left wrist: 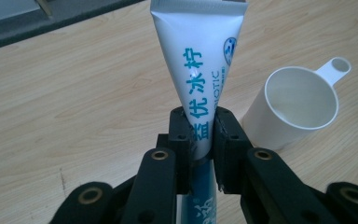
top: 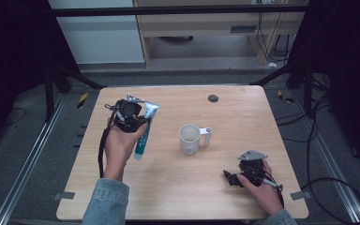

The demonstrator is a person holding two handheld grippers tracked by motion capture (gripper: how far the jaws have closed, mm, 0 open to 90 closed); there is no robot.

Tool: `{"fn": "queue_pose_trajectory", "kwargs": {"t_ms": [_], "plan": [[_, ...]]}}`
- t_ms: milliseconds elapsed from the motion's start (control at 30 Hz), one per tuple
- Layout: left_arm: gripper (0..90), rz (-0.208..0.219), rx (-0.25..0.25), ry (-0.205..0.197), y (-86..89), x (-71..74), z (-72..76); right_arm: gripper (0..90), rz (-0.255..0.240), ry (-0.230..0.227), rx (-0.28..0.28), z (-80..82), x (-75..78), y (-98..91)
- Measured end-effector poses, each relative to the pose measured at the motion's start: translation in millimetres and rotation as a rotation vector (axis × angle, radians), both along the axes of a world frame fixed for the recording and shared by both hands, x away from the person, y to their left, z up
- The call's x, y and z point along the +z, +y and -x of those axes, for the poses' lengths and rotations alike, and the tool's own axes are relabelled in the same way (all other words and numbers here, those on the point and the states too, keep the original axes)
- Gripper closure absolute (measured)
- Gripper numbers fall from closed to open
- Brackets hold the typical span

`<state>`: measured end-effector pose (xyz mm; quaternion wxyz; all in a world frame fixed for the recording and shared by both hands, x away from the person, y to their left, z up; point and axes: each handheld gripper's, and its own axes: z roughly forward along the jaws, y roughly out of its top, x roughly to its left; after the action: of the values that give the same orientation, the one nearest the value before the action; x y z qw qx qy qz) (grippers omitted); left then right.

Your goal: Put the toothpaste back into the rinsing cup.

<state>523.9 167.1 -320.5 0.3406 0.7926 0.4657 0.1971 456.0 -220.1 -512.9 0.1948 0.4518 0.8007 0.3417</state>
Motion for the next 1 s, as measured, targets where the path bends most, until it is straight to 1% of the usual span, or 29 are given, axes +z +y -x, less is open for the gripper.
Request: {"fn": "queue_pose_trajectory", "kwargs": {"t_ms": [100, 133, 167, 200, 267, 300, 333, 367, 400, 433, 467, 600, 733, 767, 867, 1000], "plan": [[78.9, 0.019, 0.010, -0.044, -0.3, 7.1, 4.6, 0.5, 0.001, 0.000, 0.000, 0.0, 0.0, 0.0], [78.9, 0.019, 0.010, -0.044, -0.3, 7.1, 4.6, 0.5, 0.001, 0.000, 0.000, 0.0, 0.0, 0.0], [78.9, 0.031, 0.015, -0.071, -0.6, 12.0, 7.8, 0.5, 0.001, -0.001, 0.000, 0.0, 0.0, 0.0], [78.9, 0.040, 0.016, -0.084, -0.9, 14.3, 9.4, 0.4, 0.001, 0.000, 0.000, 0.0, 0.0, 0.0], [78.9, 0.043, 0.018, -0.107, -2.4, 19.2, 12.6, 0.5, 0.000, 0.000, 0.000, 0.0, 0.0, 0.0], [78.9, 0.034, 0.014, -0.121, -3.4, 21.4, 13.6, 0.5, 0.000, 0.000, -0.001, 0.0, 0.0, 0.0], [78.9, 0.035, 0.016, -0.129, -4.5, 23.3, 14.7, 0.5, 0.000, 0.000, -0.001, 0.0, 0.0, 0.1], [78.9, 0.038, 0.012, -0.131, -5.3, 25.1, 15.7, 0.5, 0.000, 0.000, 0.000, 0.0, 0.0, 0.0], [78.8, 0.048, 0.010, -0.124, -6.0, 26.3, 16.6, 0.5, 0.000, 0.000, 0.000, 0.0, 0.0, 0.0], [78.7, 0.060, 0.011, -0.132, -6.5, 27.0, 17.2, 0.5, 0.000, -0.001, 0.000, 0.0, 0.0, 0.0], [78.7, 0.062, 0.008, -0.132, -7.0, 27.6, 17.7, 0.4, 0.000, -0.001, 0.000, 0.0, 0.0, 0.0], [78.7, 0.066, 0.016, -0.143, -9.8, 27.0, 19.9, 0.5, 0.001, -0.001, 0.000, 0.0, 0.0, -0.1], [78.8, 0.092, 0.017, -0.155, -13.4, 24.3, 22.2, 0.5, 0.000, -0.001, 0.000, 0.0, 0.0, 0.0], [78.7, 0.095, 0.018, -0.160, -14.9, 23.5, 22.8, 0.5, 0.001, -0.001, 0.000, -0.1, 0.0, -0.1], [78.7, 0.083, 0.020, -0.170, -19.5, 21.9, 24.4, 0.5, 0.001, -0.001, 0.000, 0.0, 0.0, 0.0], [78.8, 0.088, 0.025, -0.179, -24.1, 20.5, 25.7, 0.5, 0.000, -0.001, 0.000, -0.1, -0.1, -0.1]]}}
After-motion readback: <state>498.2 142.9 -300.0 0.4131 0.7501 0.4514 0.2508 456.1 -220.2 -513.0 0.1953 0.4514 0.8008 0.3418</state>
